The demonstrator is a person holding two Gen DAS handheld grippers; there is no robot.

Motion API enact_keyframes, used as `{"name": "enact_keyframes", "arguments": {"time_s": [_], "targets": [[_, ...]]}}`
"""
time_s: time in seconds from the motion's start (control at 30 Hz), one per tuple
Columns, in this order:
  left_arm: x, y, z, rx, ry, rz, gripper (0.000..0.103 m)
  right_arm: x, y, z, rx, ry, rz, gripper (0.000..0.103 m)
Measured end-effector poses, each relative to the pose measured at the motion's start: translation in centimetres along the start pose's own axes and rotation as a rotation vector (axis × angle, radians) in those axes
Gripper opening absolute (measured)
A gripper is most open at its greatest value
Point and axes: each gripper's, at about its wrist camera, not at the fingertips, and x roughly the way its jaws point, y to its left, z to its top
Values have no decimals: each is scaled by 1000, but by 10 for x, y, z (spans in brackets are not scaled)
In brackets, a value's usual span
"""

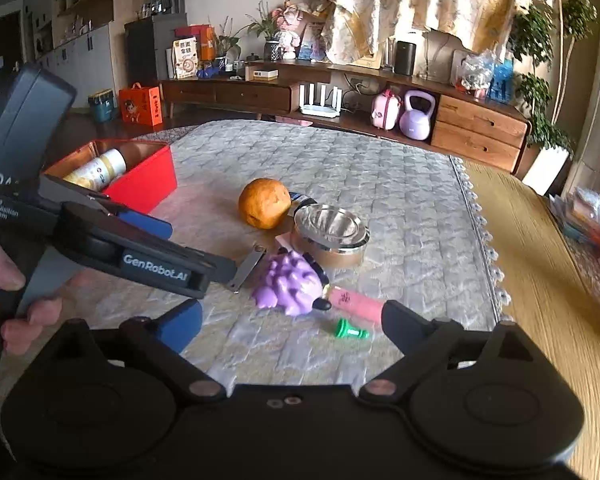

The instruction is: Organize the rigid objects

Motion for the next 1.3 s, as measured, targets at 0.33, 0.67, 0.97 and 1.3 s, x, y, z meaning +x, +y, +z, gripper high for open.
{"name": "enact_keyframes", "arguments": {"time_s": [0.33, 0.67, 0.97, 1.3], "targets": [[31, 2, 7, -22, 35, 1, 83, 37, -3, 4, -54, 34, 17, 75], [40, -9, 11, 31, -4, 19, 63, 53, 0, 3, -77, 43, 28, 62], [41, -19, 11, 84, -32, 1, 29, 55, 4, 1, -90, 34, 23, 57], [39, -23, 9, 84, -26, -41, 11, 53, 6, 2, -98, 18, 5, 56]]}}
